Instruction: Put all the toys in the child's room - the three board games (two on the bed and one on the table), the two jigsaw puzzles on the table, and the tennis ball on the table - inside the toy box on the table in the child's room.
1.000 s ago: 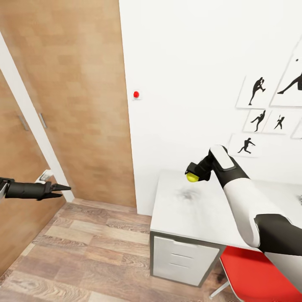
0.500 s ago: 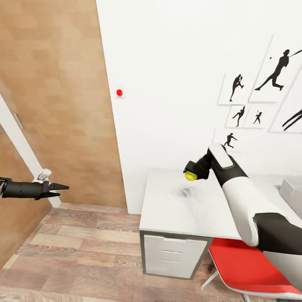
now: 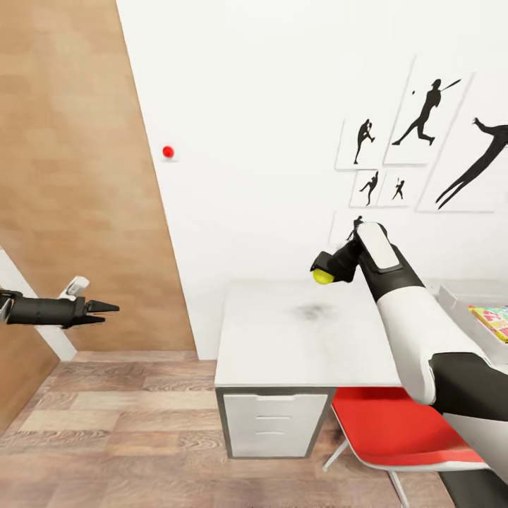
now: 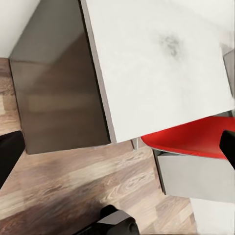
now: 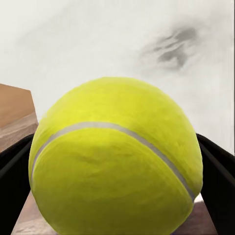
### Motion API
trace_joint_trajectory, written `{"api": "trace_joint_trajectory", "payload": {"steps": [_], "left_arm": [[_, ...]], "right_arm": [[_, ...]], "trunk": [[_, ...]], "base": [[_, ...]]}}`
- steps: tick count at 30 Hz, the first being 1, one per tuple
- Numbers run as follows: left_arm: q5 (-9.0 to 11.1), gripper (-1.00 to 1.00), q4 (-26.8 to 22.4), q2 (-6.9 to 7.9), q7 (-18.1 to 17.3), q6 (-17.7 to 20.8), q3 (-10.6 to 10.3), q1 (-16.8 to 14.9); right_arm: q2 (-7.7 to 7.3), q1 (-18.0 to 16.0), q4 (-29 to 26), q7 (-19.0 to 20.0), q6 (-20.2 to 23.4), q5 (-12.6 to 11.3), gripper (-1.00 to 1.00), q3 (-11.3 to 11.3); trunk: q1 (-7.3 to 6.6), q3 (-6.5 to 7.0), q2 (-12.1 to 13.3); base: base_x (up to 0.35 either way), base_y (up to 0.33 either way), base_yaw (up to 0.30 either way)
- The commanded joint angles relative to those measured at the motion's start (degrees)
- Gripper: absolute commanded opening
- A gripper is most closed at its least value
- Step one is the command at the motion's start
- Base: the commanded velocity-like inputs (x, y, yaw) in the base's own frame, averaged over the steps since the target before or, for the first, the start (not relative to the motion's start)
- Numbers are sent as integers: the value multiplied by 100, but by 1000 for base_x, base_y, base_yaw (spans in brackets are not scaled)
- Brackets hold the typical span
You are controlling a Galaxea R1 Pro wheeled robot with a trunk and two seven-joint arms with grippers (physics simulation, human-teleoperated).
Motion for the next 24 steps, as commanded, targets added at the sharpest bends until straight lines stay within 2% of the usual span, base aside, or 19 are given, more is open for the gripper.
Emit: {"api": "trace_joint_trajectory", "payload": {"steps": [1,5,7,12,14,20,24], "left_arm": [[41,100,-171,-1,-17,138,-28,-10],[59,100,-752,-44,-161,258,-22,-34],[50,100,-1095,-146,-333,270,-27,-60],[24,100,-1415,-405,-512,270,-48,-274],[27,100,-1498,-449,-528,270,-54,-316],[40,100,-1832,-491,-613,270,-100,-374],[43,100,-1988,-477,-902,270,-110,-386]], "right_arm": [[-3,-24,-6,-152,10,-61,-100,28],[17,-118,-7,-455,11,-61,-100,26],[27,-180,-6,-551,11,-61,-100,28],[-4,-235,-10,-616,11,-61,-100,31],[-34,-237,-14,-621,11,-61,-100,35],[-78,-246,-144,-626,11,-62,-100,41],[-85,-247,-502,-632,11,-68,-100,50]], "trunk": [[4,-20,-13],[4,-46,-13],[4,-60,-13],[4,-94,-13],[4,-108,-13],[4,-150,-13],[4,-177,-13]], "base": [[0,0,-214],[0,0,-212],[0,0,-210],[0,0,-205],[0,0,-203],[0,0,-202],[0,0,-201]]}}
